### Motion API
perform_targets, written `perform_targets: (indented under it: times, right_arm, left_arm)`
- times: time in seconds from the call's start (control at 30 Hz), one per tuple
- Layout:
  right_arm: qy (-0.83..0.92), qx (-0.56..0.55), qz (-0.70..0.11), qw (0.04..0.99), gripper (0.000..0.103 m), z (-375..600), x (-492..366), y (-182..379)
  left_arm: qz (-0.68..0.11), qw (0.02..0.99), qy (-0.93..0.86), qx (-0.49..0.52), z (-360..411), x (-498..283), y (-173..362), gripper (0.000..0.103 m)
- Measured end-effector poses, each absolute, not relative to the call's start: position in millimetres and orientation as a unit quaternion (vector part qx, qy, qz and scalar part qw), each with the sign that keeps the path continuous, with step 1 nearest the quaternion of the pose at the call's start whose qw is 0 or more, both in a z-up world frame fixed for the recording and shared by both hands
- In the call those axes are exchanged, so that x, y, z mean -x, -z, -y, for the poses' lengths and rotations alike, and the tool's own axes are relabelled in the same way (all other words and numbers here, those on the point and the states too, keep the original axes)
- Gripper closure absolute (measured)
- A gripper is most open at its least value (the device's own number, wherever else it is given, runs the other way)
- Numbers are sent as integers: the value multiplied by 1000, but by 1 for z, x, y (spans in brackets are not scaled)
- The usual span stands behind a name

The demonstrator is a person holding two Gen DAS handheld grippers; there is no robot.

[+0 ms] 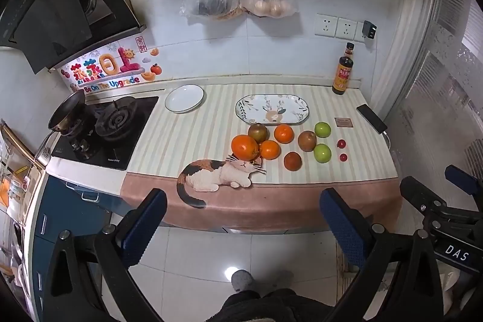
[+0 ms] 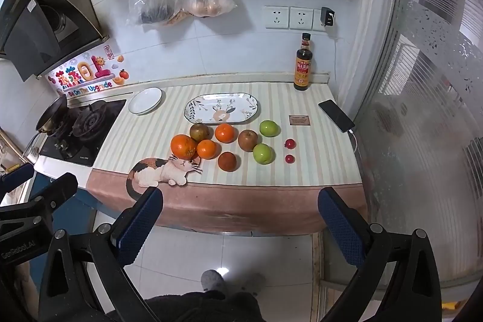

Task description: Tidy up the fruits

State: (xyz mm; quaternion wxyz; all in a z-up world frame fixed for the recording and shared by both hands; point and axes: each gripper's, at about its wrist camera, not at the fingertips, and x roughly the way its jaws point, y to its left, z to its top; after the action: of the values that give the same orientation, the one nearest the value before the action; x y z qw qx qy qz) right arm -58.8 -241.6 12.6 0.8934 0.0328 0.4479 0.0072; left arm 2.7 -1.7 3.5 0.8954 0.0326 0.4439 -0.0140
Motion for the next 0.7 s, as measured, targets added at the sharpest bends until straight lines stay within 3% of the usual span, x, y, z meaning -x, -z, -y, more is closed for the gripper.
perform_targets:
  times: [0.7]
  right_arm:
    - [-6,-36,-451,892,0,248,51,-8]
  left_arm:
    - [-451,892,17,-34,4,-7,7,0]
